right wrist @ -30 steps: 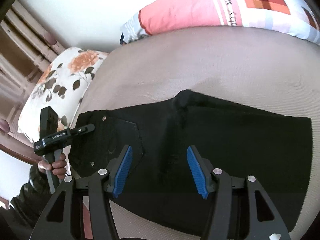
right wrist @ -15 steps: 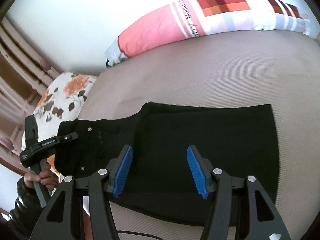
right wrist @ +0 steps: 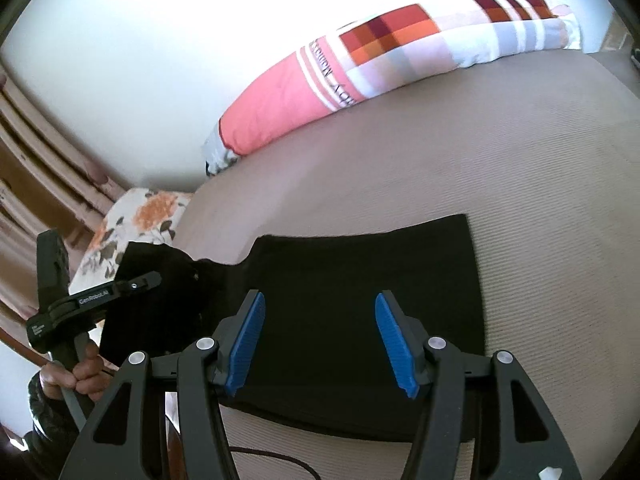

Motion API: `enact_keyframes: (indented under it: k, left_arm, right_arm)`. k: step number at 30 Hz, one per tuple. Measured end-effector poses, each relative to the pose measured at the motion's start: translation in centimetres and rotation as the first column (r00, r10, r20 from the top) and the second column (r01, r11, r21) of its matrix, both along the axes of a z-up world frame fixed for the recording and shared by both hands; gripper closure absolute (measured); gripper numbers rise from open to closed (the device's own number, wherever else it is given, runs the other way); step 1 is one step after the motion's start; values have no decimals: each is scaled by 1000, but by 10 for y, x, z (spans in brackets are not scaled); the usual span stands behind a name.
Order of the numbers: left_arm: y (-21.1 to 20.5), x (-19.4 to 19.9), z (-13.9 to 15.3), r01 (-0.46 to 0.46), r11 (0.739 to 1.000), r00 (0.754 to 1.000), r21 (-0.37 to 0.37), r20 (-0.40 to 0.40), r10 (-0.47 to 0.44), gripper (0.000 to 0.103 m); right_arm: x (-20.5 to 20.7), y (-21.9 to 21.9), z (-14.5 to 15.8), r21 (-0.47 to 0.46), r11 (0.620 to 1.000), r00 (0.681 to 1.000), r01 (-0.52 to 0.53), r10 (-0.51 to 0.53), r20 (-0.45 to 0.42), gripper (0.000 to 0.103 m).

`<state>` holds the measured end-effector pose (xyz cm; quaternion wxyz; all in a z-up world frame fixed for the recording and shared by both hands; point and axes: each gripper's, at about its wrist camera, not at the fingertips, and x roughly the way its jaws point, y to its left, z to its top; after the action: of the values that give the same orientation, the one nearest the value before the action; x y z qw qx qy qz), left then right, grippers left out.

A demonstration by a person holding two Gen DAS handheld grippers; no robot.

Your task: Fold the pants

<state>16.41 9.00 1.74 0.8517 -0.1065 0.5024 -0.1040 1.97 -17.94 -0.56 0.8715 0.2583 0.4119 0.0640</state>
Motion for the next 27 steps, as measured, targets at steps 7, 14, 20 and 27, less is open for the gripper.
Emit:
enact_keyframes:
  k: [7, 14, 20, 27]
  left_arm:
    - [-64, 11, 5, 31, 999, 999, -34, -31, -32, 89]
    - [-133, 14, -6, 114, 992, 992, -52, -38, -116, 89]
    - [-165, 20, -38, 127, 991, 988, -30, -90, -129, 89]
    - [-187, 19, -56, 202, 979, 976, 37, -86, -198, 79]
  right_arm:
    - [-16, -34, 0, 19, 998, 997, 66, -66, 35, 47]
    - [-26, -64, -4, 33, 990, 989, 136, -137, 49, 47]
    - [-28, -79, -14, 24, 984, 984, 176, -177, 33, 47]
    - [-23, -76, -19, -26, 984, 984, 176, -175, 38, 47]
